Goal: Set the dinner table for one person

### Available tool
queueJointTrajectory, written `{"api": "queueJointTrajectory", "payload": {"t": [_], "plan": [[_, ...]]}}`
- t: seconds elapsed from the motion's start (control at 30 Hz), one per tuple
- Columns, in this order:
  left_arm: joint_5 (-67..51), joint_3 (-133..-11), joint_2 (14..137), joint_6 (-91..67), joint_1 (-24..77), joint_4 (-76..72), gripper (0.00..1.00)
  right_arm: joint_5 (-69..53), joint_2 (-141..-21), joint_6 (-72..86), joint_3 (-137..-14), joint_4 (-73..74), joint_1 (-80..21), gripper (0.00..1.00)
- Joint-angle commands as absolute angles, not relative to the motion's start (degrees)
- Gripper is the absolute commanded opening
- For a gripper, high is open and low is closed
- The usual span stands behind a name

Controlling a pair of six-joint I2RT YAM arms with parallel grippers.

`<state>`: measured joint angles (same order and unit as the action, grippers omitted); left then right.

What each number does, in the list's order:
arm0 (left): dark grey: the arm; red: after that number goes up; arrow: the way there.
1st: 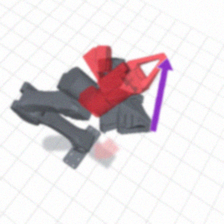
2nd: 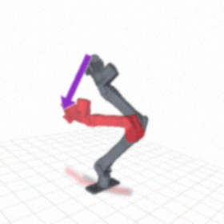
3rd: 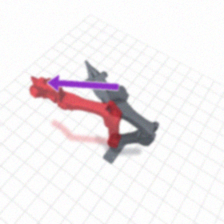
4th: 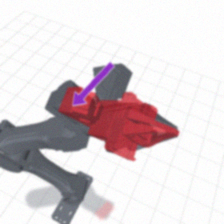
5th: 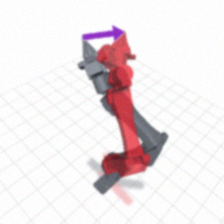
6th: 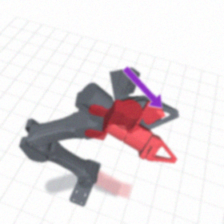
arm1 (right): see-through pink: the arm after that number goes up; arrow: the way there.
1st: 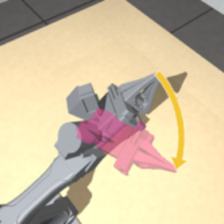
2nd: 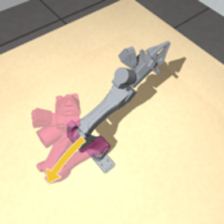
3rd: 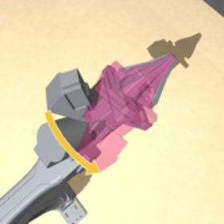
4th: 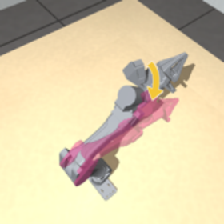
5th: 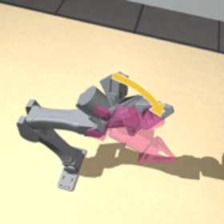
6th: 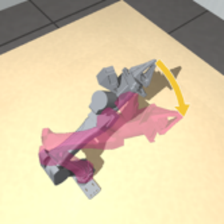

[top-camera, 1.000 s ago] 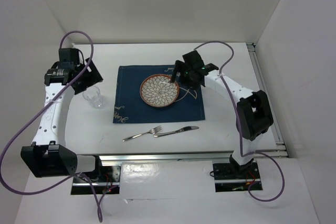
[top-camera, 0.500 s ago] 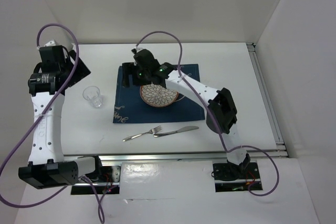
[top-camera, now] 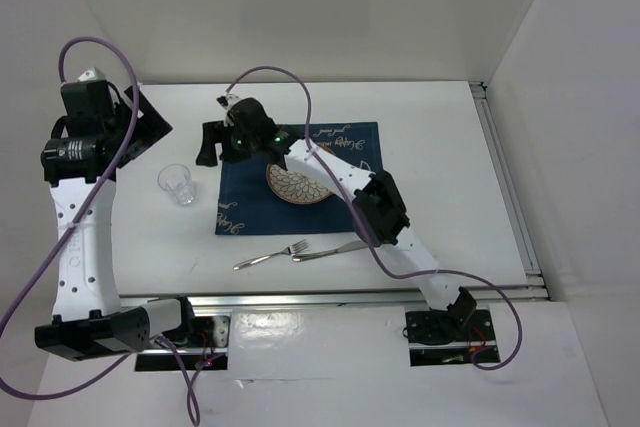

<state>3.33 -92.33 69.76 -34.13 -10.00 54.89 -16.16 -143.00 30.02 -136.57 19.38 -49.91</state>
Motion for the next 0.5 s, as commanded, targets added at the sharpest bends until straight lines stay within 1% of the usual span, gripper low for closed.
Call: {"api": "queueJointTrajectory", "payload": {"t": [0.0,0.17,0.27,0.37,0.4,0.47], "plan": [[-0.2,-93.3,67.4,-35.6,-10.3,54.3,0.90,-20.7,-148.1,31.8,-142.6,11.1,-50.4,0.84],[2.7,-93.8,67.9,-34.4,-10.3,56.4,0.90,-21.3,-151.0,33.8,-143.3,7.1,-50.4,0.84],[3.4,-93.8,67.9,-34.4,-10.3,55.8,0.90,-21.3,-152.7,33.8,-144.6,6.6,-51.0,0.84],[3.4,-91.1,67.3,-33.8,-10.3,55.0,0.90,-20.5,-152.1,33.8,-145.1,8.1,-51.0,0.84],[4.6,-90.3,67.3,-33.8,-10.3,54.4,0.90,-19.8,-151.2,33.8,-143.7,9.0,-51.0,0.88],[6.5,-89.1,68.4,-33.8,-10.3,54.4,0.90,-18.6,-145.4,33.3,-139.5,11.5,-50.4,0.93]]}}
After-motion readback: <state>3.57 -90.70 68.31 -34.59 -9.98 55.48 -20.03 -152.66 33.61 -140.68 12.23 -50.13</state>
